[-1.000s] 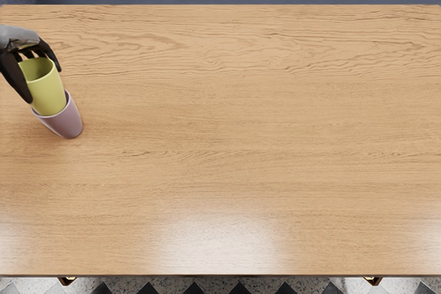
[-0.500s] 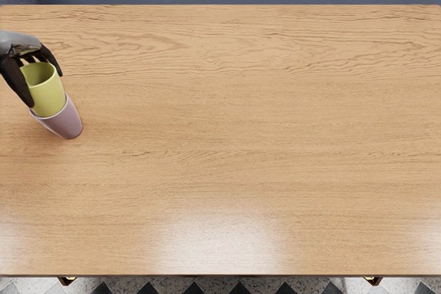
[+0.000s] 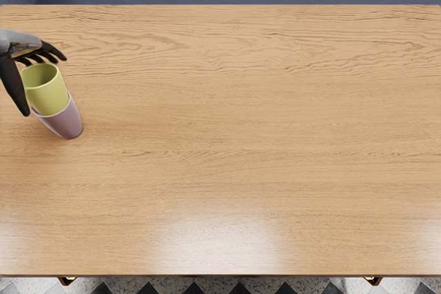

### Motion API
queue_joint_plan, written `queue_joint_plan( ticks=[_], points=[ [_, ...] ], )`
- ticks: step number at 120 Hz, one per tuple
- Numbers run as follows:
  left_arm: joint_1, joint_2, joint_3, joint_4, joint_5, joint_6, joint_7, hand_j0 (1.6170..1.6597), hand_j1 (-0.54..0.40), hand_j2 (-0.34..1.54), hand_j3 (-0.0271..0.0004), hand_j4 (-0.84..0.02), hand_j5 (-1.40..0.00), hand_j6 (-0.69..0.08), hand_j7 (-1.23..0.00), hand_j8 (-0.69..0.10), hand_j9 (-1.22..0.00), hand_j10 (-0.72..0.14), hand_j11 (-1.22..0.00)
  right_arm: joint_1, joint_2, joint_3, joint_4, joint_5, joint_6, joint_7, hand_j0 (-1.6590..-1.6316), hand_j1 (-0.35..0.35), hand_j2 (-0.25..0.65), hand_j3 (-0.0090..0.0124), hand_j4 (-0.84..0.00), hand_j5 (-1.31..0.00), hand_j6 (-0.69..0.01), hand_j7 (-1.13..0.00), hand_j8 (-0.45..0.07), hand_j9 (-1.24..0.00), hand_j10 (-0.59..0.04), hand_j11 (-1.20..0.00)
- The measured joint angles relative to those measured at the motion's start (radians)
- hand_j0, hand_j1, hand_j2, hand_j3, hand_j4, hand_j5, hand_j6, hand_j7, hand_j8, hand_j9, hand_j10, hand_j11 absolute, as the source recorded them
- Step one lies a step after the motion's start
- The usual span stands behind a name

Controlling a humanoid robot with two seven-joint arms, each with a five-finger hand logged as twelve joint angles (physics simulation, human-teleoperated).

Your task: Pick up cup and place in cup with left hand

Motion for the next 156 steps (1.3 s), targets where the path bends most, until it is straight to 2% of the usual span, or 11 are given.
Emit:
queue_joint_plan(
  ticks=[25,63,100,122,138,156],
  points=[
    [-0.005,-0.002,-0.002,0.011,-0.015,0.000,0.000,1.6579,0.303,0.01,0.0000,-0.059,-0.06,-0.046,-0.06,-0.045,-0.06,-0.050,-0.06,0.000,0.000,0.000,0.000,0.000,0.000,0.000,-1.6581,-0.316,-0.006,0.0000,-0.028,-0.04,-0.028,-0.04,-0.028,-0.04,-0.027,-0.04],
    [-0.026,-0.017,-0.003,0.014,-0.018,0.000,0.000,1.6580,0.340,0.00,0.0000,-0.018,-0.01,-0.016,-0.01,-0.015,-0.01,-0.015,-0.01,0.000,0.000,0.000,0.000,0.000,0.000,0.000,-1.6581,-0.316,-0.006,0.0000,-0.028,-0.04,-0.028,-0.04,-0.028,-0.04,-0.027,-0.04],
    [-0.055,-0.167,-0.005,0.013,-0.035,0.001,0.000,1.6580,0.348,0.00,0.0000,-0.007,0.00,-0.008,0.00,-0.008,0.00,-0.006,0.00,0.000,0.000,0.000,0.000,0.000,0.000,0.000,-1.6581,-0.316,-0.006,0.0000,-0.028,-0.04,-0.028,-0.04,-0.028,-0.04,-0.028,-0.04],
    [-0.056,-0.155,-0.020,0.012,-0.277,0.000,0.000,1.6580,0.349,0.00,0.0000,-0.005,0.00,-0.006,0.00,-0.006,0.00,-0.004,0.00,0.000,0.000,0.000,0.000,0.000,0.000,0.000,-1.6581,-0.316,-0.006,0.0000,-0.028,-0.04,-0.028,-0.04,-0.028,-0.04,-0.028,-0.04],
    [-0.036,-0.094,-0.054,0.024,-0.611,0.000,0.000,1.6581,0.349,0.00,0.0000,-0.004,0.00,-0.005,0.00,-0.004,0.00,-0.003,0.00,0.000,0.000,0.000,0.000,0.000,0.000,0.000,-1.6581,-0.316,-0.006,0.0000,-0.028,-0.04,-0.028,-0.04,-0.028,-0.04,-0.028,-0.04],
    [0.086,-0.020,-0.065,0.055,-1.009,0.000,0.000,1.6581,0.349,0.00,0.0000,-0.002,0.00,-0.003,0.00,-0.002,0.00,-0.002,0.00,0.000,0.000,0.000,0.000,0.000,0.000,0.000,-1.6581,-0.316,-0.006,0.0000,-0.028,-0.04,-0.028,-0.04,-0.028,-0.04,-0.027,-0.04]
  ],
)
